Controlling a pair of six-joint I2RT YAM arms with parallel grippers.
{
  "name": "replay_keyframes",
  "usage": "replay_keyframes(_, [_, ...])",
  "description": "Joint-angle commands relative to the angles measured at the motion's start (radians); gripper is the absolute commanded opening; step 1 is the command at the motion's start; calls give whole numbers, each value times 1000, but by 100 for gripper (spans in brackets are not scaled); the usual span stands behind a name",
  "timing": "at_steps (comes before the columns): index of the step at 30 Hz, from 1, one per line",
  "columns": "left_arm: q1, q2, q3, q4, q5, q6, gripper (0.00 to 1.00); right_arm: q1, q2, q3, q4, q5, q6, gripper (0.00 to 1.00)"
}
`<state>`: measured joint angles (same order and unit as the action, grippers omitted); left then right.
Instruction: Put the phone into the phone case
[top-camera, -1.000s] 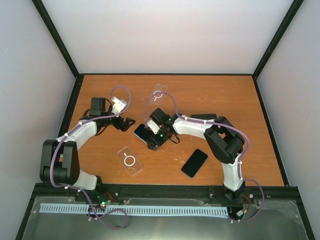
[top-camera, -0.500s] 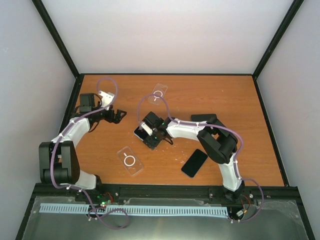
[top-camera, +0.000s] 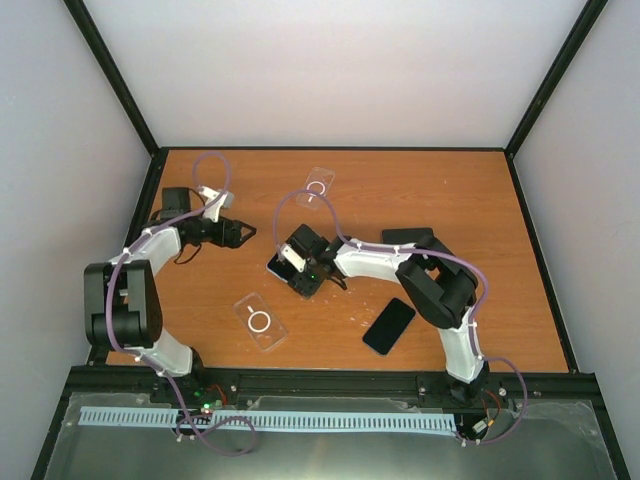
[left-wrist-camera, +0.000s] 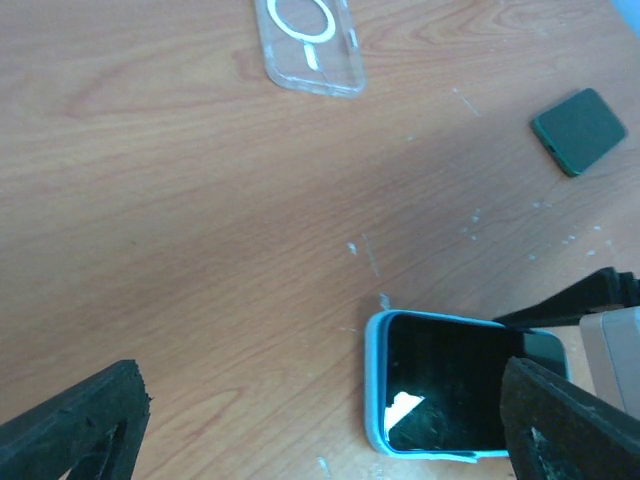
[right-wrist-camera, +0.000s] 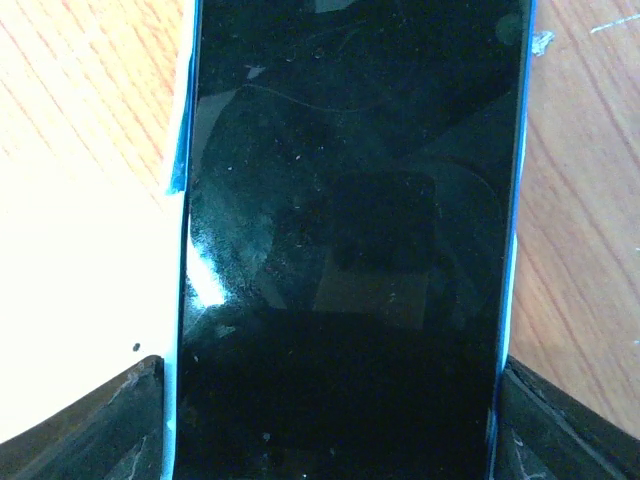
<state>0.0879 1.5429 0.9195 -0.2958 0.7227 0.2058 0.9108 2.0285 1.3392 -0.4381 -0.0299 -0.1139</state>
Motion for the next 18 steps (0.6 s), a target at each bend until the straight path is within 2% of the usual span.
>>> replay_keyframes(1, [4,54,49,-56,155,-19,93,6,-70,-36,63,76,-94,54])
replay_keyframes(6, [6,107,53,-82,304,-19,87,6,-121,-69,175,123,-160,54])
replay_keyframes(18, [6,211,64,-120,442,6,82,7,-234,-139,342,93,-241,52])
